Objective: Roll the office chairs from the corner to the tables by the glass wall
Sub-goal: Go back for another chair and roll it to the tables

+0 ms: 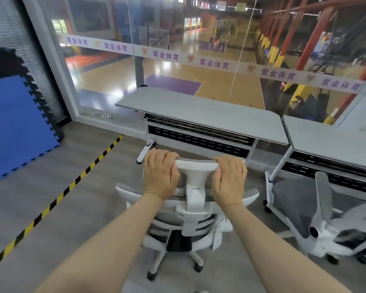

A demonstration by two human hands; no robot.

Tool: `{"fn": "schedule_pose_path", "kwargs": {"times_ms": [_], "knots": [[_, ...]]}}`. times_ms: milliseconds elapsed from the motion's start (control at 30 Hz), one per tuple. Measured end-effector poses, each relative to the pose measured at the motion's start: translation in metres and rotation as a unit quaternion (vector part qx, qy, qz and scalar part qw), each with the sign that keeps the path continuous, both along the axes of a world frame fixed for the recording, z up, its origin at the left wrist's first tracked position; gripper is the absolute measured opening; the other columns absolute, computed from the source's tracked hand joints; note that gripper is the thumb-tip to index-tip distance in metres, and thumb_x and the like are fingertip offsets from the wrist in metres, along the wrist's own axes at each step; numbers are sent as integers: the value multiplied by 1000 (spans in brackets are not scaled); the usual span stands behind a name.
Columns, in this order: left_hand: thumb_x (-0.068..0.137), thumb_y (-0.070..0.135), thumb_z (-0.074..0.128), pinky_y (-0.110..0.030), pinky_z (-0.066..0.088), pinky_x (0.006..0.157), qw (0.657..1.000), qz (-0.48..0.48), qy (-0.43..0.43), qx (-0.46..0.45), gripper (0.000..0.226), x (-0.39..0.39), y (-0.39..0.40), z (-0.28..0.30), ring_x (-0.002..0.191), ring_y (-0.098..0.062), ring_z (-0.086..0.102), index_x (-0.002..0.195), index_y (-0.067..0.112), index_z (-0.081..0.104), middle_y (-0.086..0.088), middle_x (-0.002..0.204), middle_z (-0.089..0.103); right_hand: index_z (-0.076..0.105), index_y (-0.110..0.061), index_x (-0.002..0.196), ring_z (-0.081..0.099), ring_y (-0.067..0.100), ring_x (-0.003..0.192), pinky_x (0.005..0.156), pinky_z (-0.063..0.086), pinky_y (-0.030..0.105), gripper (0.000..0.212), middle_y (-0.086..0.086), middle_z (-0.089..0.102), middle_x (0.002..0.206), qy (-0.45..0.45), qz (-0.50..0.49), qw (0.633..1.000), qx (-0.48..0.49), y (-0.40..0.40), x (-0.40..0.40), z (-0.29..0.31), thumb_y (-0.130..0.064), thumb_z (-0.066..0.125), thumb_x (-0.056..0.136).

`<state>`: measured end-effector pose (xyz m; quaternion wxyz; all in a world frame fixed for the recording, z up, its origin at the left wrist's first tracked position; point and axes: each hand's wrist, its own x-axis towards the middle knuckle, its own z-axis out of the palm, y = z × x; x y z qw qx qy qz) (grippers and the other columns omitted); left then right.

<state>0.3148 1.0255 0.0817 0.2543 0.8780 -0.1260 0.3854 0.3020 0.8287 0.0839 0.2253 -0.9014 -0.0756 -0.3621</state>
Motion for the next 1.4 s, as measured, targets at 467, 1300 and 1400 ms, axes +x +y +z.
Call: {"fn": "schedule_pose_path", "kwargs": {"times_ms": [467,1300,1400], "knots": [[89,23,35,-51,34,104,996,-16,74,51,29,180,-116,10,97,-24,43,105,12,56,-5,97,52,55,-13,109,42,23,109,111,23,42,44,6,58,109,41,-34,997,-57,-119,184,2,-20,44,67],[92,21,52,-25,24,113,963,24,269,-8,51,108,-19,20,137,-5,30,141,26,44,11,147,39,57,-13,117,42,26,125,109,34,43,36,7,51,128,125,202,969,-70,-50,181,31,-14,56,80],[92,24,50,-24,26,111,953,112,282,-14,46,42,27,9,134,-5,33,138,26,47,13,144,41,58,-15,115,41,28,129,110,34,47,36,7,51,131,152,294,933,-144,15,145,20,-19,49,80]]}}
